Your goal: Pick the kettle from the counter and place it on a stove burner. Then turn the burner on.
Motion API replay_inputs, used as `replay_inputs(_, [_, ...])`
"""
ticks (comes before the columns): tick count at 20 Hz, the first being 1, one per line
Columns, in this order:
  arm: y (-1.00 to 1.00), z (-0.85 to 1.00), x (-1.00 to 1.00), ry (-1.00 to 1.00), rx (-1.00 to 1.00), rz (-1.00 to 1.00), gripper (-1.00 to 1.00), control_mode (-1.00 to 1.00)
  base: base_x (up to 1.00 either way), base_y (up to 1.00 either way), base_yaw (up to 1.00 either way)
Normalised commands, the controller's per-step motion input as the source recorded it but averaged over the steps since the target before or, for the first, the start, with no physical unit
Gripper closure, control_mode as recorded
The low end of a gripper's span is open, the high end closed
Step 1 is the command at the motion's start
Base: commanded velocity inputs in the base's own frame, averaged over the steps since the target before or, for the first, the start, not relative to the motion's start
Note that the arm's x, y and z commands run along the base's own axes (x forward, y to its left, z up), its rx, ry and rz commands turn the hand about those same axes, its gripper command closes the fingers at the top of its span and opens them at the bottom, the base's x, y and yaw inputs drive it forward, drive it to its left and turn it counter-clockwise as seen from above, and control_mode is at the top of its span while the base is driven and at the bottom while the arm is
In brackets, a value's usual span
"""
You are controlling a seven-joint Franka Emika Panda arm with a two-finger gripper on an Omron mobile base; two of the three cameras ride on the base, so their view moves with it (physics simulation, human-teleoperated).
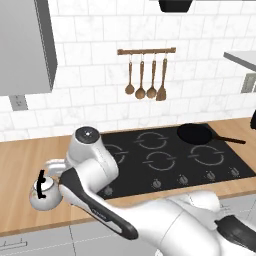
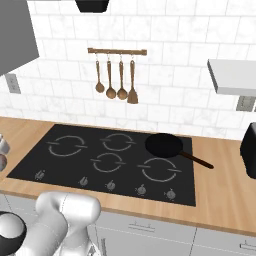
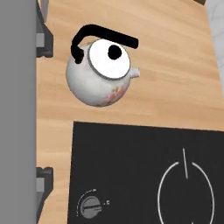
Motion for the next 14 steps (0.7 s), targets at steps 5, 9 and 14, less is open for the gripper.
replay_inputs(5, [1.00,-0.21,0.51,0.00,0.13,0.00,-1.00,-1.00,0.00,0.00,0.00])
replay_inputs(9, [1.00,-0.12,0.80,0.00,0.18,0.00,-1.00,-1.00,0.00,0.00,0.00])
replay_inputs(14, [0.35,-0.01,0.12,0.02,-0.04,0.00,-1.00,-1.00,0.00,0.00,0.00])
